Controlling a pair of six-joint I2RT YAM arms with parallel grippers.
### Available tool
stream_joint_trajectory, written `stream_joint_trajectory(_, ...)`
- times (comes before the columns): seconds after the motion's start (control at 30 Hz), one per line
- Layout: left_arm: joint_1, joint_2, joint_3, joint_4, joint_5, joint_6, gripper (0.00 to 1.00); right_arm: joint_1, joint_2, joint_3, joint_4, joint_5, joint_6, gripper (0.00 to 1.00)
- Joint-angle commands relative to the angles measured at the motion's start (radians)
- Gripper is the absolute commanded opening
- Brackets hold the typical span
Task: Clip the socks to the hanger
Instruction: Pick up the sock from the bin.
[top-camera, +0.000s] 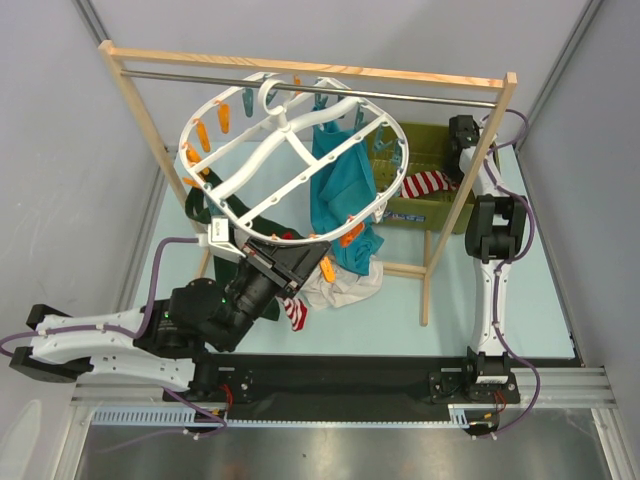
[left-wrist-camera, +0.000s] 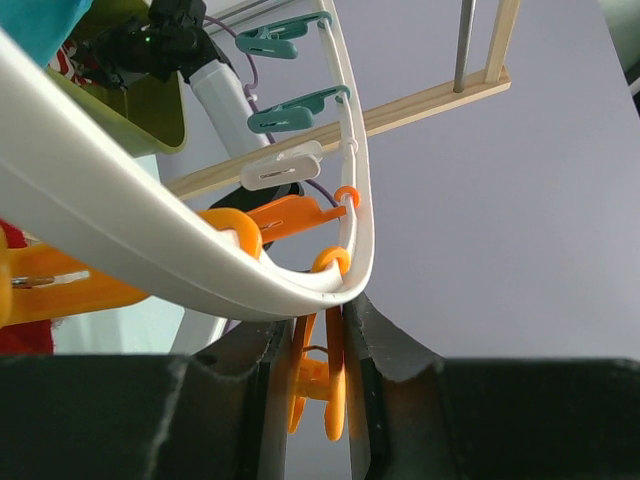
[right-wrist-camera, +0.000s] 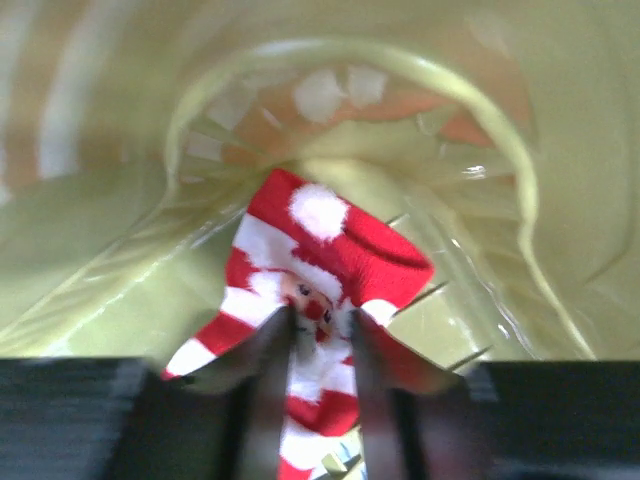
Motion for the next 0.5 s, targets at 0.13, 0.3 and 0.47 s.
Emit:
stream_joint_trajectory(0.13, 0.001, 0.017, -0.003, -0.042, -0.011, -0.028, 0.00, -0.004, 0.019, -0.032, 0.029, -0.118, -0.003, 0.11)
stream_joint_trajectory(0.3, 0.001, 0.020, -0.003, -0.052, -0.011, -0.033, 0.00, -0.014, -0.099, -0.043, 0.083, -0.115, -0.024, 0.00)
stream_joint_trajectory(0.47, 0.001, 0.020, -0.006, -0.047, -0.014, -0.036, 0.00, -0.017, -0.196, -0.043, 0.101, -0.124, -0.087, 0.00)
